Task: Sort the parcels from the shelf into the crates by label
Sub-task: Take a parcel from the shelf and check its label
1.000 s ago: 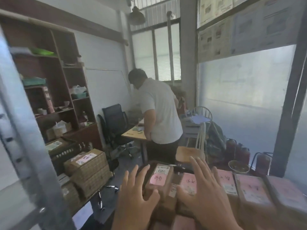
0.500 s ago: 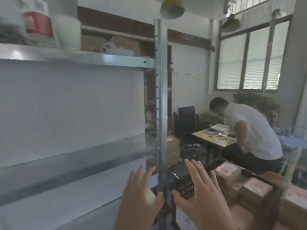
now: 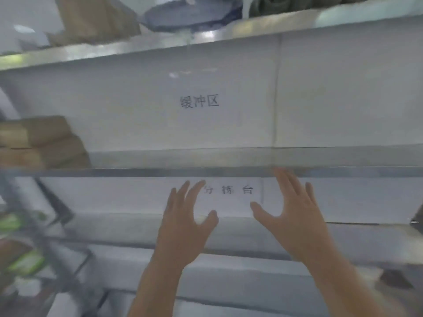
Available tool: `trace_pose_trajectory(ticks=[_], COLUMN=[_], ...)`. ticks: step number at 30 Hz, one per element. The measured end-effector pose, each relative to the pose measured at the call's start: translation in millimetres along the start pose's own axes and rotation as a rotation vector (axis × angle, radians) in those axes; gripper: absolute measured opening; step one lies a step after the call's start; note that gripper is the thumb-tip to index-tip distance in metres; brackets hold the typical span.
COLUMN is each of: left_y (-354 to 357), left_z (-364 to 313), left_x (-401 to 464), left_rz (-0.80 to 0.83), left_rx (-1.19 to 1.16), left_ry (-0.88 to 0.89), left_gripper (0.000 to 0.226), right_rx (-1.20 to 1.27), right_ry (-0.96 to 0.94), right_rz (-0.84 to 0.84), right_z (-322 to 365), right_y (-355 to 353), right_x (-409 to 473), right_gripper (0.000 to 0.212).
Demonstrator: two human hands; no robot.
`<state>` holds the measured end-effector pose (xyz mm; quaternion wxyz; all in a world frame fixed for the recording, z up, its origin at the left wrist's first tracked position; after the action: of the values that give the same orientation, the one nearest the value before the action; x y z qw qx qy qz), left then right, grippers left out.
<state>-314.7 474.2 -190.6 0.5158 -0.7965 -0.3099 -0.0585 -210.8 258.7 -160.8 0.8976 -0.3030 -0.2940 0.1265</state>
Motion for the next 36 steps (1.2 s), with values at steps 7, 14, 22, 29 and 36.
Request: trace_pose_trajectory(ticks=[7,14,22,29,36], left_y=[-123.9,-206.1,-267.2,-299.2,-326.4], left_z=[173.3,316.9,431.3,512.5,579.7], left_x=[-24.7,-20.8,50.1,109.8,192.7], left_rz=[-0.164,-0.281,-0.373,-0.427,-0.397], left_rx=[0.109,0.172,0.204,0.169,0.081], left_ry=[-0.223,-0.445,-0.548,-0.561,-0.43], left_gripper=[0.069,0.067,0.071,0.066,0.067], right_rx=[0.136,0.184,0.262,0.303,0.352], right_ry=[-0.231,-0.422,-0.528,-0.506,-0.45], right_rz=[0.159,0.272,0.422,0.499,0.398], right_z=[143.5,248.9,340.5,394.8,447.3], right_y=[167.4,318.0,466.5,555.3,600.3], right_x=[32.5,76.8,167.4,223.2,275.4], right_gripper=[0.092,0.098,0.102,0.105,0.109])
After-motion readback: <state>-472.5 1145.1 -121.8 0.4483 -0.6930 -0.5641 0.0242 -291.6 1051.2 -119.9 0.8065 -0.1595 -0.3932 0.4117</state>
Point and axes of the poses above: each hand's wrist, its own x-axis towards the middle knuckle, its own y-axis out of the palm, z = x × y, the point moved 8 cm from there along x, towards the middle knuckle, and after that the axes turned 10 degrees about x, right-handed, at the moved point
